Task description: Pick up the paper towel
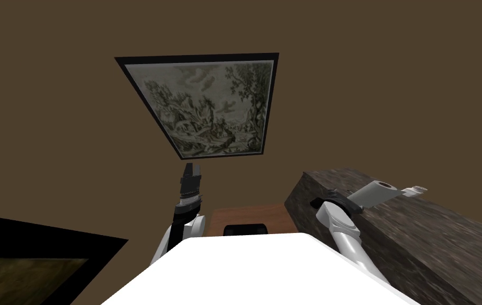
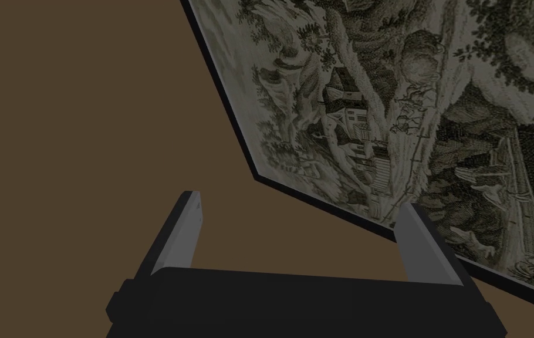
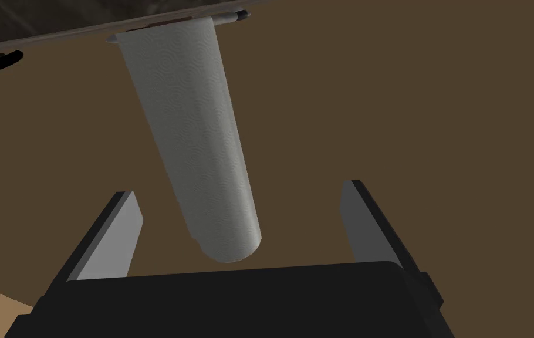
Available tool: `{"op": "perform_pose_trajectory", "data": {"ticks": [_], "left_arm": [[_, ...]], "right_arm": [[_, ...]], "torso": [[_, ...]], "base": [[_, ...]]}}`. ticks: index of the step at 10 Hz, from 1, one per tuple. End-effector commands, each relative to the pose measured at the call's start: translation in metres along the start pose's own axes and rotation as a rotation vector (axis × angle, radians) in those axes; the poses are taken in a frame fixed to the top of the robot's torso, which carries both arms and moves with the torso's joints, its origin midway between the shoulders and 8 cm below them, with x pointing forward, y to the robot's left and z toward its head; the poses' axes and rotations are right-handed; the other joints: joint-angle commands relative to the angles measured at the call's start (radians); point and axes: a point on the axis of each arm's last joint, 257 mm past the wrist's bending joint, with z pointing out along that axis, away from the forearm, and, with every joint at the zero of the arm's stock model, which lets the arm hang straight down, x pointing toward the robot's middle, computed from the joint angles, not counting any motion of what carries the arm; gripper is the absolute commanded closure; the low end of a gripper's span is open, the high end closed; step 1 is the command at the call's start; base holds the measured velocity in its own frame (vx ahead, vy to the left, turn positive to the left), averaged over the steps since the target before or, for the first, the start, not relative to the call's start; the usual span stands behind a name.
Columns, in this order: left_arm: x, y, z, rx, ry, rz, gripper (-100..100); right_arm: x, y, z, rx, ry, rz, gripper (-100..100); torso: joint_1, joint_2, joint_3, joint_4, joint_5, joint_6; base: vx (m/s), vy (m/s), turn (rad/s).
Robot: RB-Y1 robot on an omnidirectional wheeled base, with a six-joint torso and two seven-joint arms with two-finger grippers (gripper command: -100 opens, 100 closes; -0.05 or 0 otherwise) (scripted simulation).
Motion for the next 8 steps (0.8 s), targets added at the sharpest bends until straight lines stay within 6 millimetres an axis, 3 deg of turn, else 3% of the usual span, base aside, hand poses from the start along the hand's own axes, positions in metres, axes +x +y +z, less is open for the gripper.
{"op": "perform_pose_trajectory", "data": {"ticks": [1, 5, 7, 8], "left_arm": [[0.000, 0.000, 0.000, 0.000, 0.000, 0.000, 0], [0.000, 0.000, 0.000, 0.000, 0.000, 0.000, 0], [0.000, 0.000, 0.000, 0.000, 0.000, 0.000, 0], [0.000, 0.000, 0.000, 0.000, 0.000, 0.000, 0]], "right_arm": [[-0.006, -0.014, 0.004, 0.045, -0.029, -0.036, -100], [-0.023, -0.032, 0.016, 0.115, -0.093, -0.108, -100], [-0.034, -0.036, 0.021, 0.136, -0.122, -0.132, -100], [-0.030, -0.034, 0.020, 0.128, -0.111, -0.125, -100]], "torso": [[0.000, 0.000, 0.000, 0.000, 0.000, 0.000], [-0.003, -0.001, 0.000, 0.000, -0.001, 0.000], [-0.005, -0.001, -0.001, 0.000, -0.001, 0.000], [-0.008, -0.003, -0.002, -0.001, -0.002, 0.000]], "base": [[0.003, -0.014, 0.031], [0.014, -0.049, 0.009], [0.037, -0.112, -0.006], [0.030, -0.071, 0.009]]}}
